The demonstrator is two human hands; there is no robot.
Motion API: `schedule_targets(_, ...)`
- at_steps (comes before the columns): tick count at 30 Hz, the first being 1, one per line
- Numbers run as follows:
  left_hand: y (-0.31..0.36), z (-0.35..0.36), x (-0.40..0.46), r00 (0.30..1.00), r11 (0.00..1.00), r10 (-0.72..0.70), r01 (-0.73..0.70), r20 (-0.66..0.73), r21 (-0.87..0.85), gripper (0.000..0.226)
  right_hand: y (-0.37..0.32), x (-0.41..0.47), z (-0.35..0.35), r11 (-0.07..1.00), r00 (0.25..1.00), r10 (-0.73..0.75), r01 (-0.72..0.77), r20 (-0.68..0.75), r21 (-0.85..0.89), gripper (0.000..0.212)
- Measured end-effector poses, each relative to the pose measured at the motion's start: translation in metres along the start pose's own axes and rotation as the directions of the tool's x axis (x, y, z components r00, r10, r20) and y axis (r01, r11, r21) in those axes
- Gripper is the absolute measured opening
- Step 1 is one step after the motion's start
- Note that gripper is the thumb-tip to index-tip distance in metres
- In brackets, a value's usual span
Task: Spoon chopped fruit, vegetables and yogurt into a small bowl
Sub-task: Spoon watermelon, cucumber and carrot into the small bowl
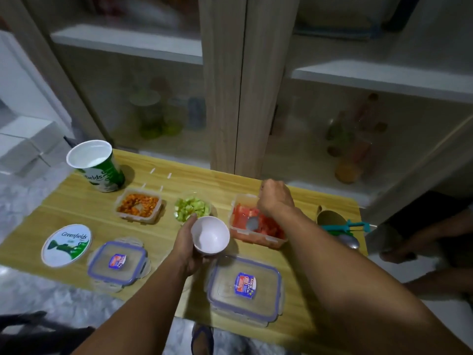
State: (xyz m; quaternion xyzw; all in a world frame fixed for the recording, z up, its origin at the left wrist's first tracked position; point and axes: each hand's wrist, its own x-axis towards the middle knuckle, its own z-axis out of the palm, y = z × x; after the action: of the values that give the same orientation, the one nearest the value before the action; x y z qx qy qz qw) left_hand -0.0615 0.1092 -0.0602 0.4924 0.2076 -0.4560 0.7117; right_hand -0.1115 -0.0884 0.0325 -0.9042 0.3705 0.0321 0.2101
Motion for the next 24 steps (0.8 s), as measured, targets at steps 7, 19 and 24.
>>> schedule_targets(7,0.013,0.004,0.015,0.998,0.998,-0.049,0.05,-0.027,0.034,0.064,-0.009,0.011,0.009,0.959,0.968,0.157,-0.101,-0.195,0.266,0.026)
schedule_targets(19,0.007,0.009,0.017,0.993,0.991,-0.115,0.115,-0.007,0.07,0.062,-0.012,0.005,0.024,0.982,0.997,0.046,-0.034,-0.063,0.184,0.029)
schedule_targets(24,0.002,0.004,0.019,0.994,0.99,-0.109,0.11,-0.012,0.086,0.065,0.0,0.011,0.018,0.98,0.991,0.087,-0.066,-0.104,0.19,0.025)
